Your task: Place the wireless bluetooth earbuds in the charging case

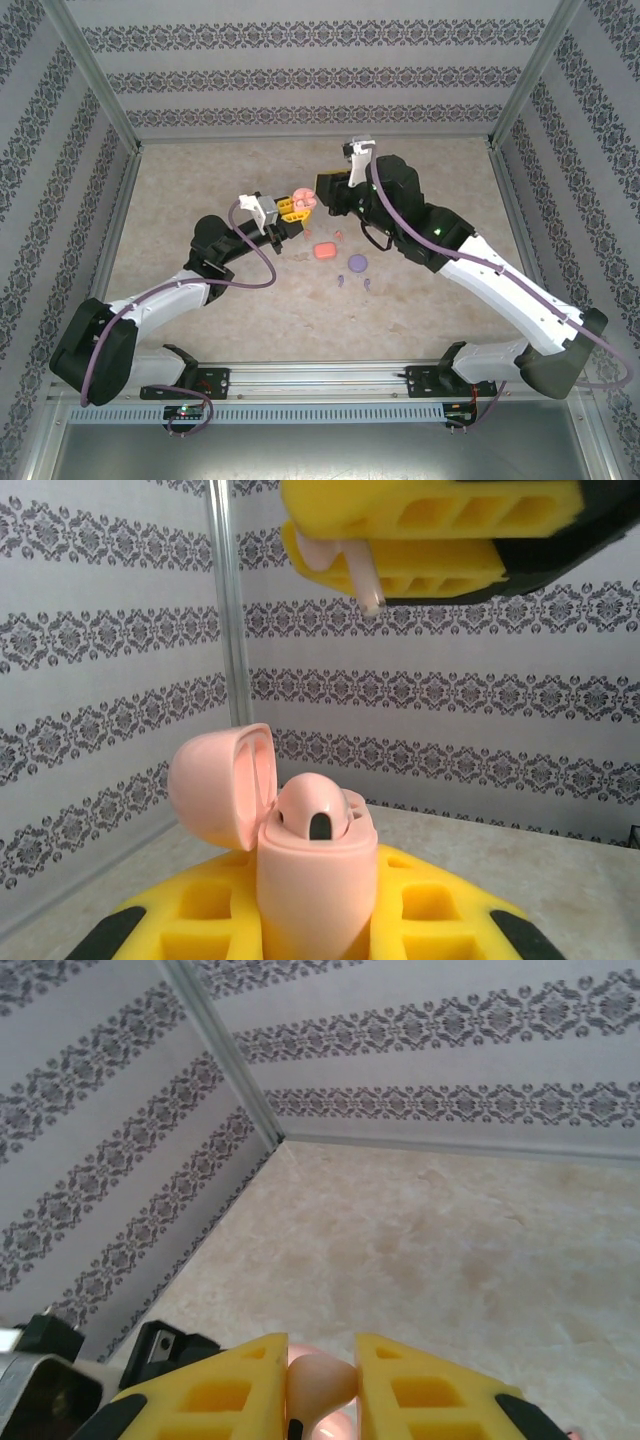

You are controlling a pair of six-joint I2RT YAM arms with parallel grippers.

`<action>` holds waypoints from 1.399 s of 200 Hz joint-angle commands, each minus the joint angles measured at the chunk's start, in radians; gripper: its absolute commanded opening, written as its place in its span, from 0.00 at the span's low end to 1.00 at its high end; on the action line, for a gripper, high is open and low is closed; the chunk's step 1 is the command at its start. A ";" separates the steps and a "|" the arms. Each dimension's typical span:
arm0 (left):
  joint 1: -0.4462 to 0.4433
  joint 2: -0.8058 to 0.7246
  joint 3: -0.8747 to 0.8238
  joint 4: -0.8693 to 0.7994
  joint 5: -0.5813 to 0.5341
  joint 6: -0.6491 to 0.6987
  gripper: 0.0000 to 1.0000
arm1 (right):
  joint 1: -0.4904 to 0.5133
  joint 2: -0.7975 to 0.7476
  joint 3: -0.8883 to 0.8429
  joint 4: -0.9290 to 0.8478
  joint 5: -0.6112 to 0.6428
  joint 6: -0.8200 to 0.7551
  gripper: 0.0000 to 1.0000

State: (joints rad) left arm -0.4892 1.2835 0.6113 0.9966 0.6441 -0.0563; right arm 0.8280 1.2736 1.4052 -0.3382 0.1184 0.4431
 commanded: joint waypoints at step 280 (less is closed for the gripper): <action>-0.030 -0.007 0.040 0.030 -0.016 0.030 0.00 | 0.028 -0.004 -0.192 0.145 0.003 0.019 0.22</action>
State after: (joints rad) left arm -0.5049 1.2861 0.6243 0.9611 0.6319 -0.0441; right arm 0.8471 1.2831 1.2530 -0.1917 0.1307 0.4496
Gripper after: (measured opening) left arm 0.195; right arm 0.229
